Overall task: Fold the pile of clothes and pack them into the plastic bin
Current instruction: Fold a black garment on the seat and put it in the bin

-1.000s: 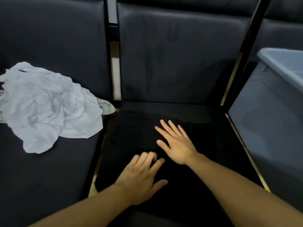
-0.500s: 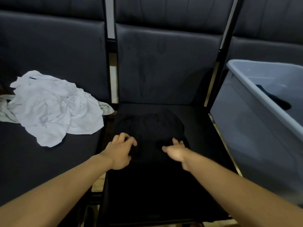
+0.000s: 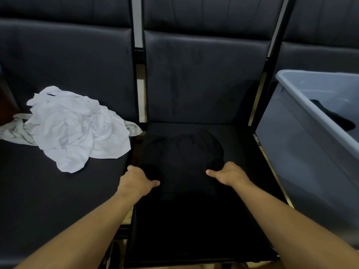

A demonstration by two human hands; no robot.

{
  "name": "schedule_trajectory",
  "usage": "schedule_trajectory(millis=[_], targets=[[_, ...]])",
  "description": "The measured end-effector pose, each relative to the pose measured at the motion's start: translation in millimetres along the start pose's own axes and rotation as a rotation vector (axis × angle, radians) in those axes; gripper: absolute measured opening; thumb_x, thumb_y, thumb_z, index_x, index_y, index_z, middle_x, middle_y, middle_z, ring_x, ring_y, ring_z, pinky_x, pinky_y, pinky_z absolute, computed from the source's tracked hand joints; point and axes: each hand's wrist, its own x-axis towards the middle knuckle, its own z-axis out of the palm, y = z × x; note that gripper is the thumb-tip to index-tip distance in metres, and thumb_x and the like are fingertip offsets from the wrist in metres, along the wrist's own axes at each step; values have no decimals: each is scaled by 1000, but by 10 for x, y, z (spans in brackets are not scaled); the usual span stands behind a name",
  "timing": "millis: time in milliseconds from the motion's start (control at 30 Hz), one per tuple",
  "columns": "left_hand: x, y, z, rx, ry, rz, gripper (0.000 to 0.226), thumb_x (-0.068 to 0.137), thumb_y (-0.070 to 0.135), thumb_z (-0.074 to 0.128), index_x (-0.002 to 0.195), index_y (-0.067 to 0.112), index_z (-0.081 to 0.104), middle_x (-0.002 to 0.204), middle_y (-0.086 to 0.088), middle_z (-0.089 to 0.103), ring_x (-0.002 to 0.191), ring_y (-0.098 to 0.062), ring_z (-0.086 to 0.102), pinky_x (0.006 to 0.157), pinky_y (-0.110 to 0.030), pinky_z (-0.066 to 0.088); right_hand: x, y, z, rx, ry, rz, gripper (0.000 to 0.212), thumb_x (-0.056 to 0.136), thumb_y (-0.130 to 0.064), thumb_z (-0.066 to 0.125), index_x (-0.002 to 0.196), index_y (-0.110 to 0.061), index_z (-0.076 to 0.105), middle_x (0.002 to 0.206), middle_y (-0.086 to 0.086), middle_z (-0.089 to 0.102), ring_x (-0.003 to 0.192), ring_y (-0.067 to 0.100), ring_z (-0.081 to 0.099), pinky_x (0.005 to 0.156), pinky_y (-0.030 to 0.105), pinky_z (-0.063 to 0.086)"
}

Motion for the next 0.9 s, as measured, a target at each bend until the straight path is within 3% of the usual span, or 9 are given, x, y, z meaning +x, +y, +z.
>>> schedule_trajectory(millis=[133,333,400,467,533,600,700,800,900], targets=[[14,-8,-10,13,-61,27,61,80,63,72,108,10,60,90,-1,60,82,-20,63,69,-30,52,37,-25,72,8,3,27,80,83,-62,71,138,-7,53,133,11,60,115,31,62,89,38,52],[92,-15,26,-260,-115,63,35,92,41,69,97,8,61,94,-6,67,85,-23,66,80,-35,57,132,110,176,211,92,-97,49,83,-51,76,112,-12,70,112,6,71,103,26,65,90,37,56],[136,-70,12,-442,-89,45,36,92,41,69,101,6,67,100,-8,70,90,-25,67,87,-37,56,125,136,148,289,170,-103,57,77,-57,79,112,-12,73,124,4,67,121,28,58,101,40,51],[133,-113,-30,-619,-49,29,46,85,50,72,111,11,71,111,-7,70,98,-25,68,94,-40,55,86,149,84,406,247,-148,74,72,-60,82,125,-10,69,149,0,48,138,27,43,113,41,42],[123,-132,-58,-805,30,57,58,75,62,75,111,17,73,122,-1,67,104,-21,67,97,-42,55,15,161,7,650,243,-222,98,65,-60,87,148,-26,50,155,1,41,139,22,45,115,41,41],[19,-97,-139,-1032,108,128,61,74,63,78,117,22,69,123,8,66,108,-12,66,97,-36,54,-84,158,-72,830,220,-326,105,61,-59,90,151,-44,38,156,1,42,138,18,47,115,41,42],[-203,-11,-282,-1200,144,322,18,90,43,71,108,39,72,116,14,70,107,-3,66,96,-28,51,-214,134,-164,983,196,-447,75,64,-56,89,132,-39,65,143,-4,59,131,12,55,112,40,46],[-331,14,-371,-1180,198,463,17,99,32,61,105,24,74,101,5,76,98,-10,71,92,-34,56,-348,107,-274,987,220,-495,75,67,-65,85,125,-20,70,119,-7,74,114,12,68,102,43,54],[-319,-6,-381,-1063,221,569,16,102,21,56,114,22,67,104,9,72,101,-6,68,92,-30,54,-444,114,-365,872,172,-618,57,79,-41,84,130,-25,65,119,-13,72,111,3,67,98,32,55]])
